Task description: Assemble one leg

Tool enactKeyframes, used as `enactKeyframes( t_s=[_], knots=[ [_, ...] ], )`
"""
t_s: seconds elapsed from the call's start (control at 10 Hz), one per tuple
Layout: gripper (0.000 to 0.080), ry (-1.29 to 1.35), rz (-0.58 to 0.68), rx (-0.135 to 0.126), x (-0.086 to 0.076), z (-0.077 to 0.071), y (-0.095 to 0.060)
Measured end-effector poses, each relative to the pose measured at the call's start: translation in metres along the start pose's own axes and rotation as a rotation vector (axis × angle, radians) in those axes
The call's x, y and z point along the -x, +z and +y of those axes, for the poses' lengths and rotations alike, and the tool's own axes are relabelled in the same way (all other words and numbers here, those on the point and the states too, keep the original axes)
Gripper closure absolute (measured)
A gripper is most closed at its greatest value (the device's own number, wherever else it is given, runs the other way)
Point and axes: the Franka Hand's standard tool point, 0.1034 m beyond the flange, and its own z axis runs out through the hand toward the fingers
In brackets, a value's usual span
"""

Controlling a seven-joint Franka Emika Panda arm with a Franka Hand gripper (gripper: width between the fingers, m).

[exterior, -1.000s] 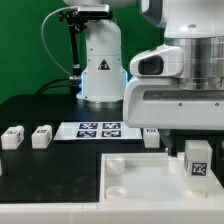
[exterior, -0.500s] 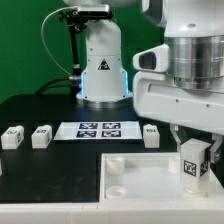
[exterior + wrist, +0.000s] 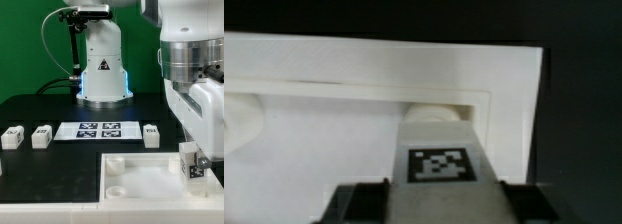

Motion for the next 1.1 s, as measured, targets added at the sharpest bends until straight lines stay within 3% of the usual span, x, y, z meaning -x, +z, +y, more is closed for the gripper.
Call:
enactKeyframes(
  t_s=[0.1,0.2,0.3,0.6,0.7,1.1],
  knots=[
    [0.0391,-0.023,0.000,0.000,0.000,0.000,0.000],
    [0.0391,-0.084,0.000,0.000,0.001,0.000,0.000],
    [0.0223,-0.290,0.004,-0.005,0.004,-0.001,0.002],
    [0.0154,-0.702,0.006,-0.008,0.004,-0.001,0.002],
    [0.0154,-0.740,0.005,-0.008,0.004,-0.001,0.002],
    [0.0151,-1.383,0.064,-0.029,-0.001,0.003,0.004]
  ],
)
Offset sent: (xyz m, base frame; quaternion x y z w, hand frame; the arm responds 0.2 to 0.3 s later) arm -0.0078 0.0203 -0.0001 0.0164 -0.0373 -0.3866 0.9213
